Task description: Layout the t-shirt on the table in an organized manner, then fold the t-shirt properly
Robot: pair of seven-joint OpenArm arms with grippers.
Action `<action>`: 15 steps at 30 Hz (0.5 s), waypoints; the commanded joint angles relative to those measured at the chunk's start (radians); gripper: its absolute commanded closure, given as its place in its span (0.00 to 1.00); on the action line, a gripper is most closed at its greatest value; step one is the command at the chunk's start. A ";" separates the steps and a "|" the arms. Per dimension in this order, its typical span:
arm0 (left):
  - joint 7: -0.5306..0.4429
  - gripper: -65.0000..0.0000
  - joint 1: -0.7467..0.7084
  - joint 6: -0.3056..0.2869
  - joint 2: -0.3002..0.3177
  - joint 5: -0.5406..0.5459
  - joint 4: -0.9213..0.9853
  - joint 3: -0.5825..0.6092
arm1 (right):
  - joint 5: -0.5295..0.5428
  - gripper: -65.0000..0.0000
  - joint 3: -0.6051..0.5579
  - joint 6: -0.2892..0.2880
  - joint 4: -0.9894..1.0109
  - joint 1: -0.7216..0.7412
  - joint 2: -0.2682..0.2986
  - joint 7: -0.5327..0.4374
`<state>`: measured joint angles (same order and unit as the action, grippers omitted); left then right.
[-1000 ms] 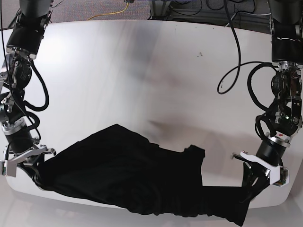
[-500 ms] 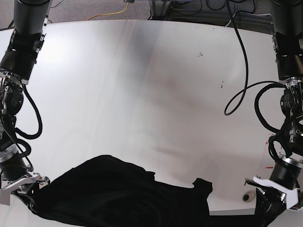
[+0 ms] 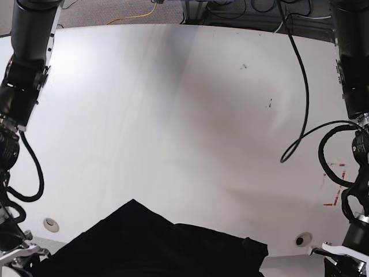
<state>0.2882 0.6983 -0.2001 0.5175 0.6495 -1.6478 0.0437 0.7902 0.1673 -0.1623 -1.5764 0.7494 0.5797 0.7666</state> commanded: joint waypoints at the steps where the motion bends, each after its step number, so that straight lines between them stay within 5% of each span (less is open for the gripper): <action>1: -0.022 1.00 0.037 0.057 0.026 -0.036 -0.021 -0.028 | -0.051 1.00 0.016 0.020 0.024 0.085 0.033 -0.008; 15: -0.020 1.00 0.053 0.057 0.053 -0.061 -0.030 -0.028 | -0.051 1.00 0.022 -0.009 0.040 0.071 0.033 0.057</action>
<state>0.2806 0.7414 -0.1375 0.5632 0.5842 -1.6680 0.0177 0.7265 0.1825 -0.1654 -1.5223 0.8139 0.6010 0.8482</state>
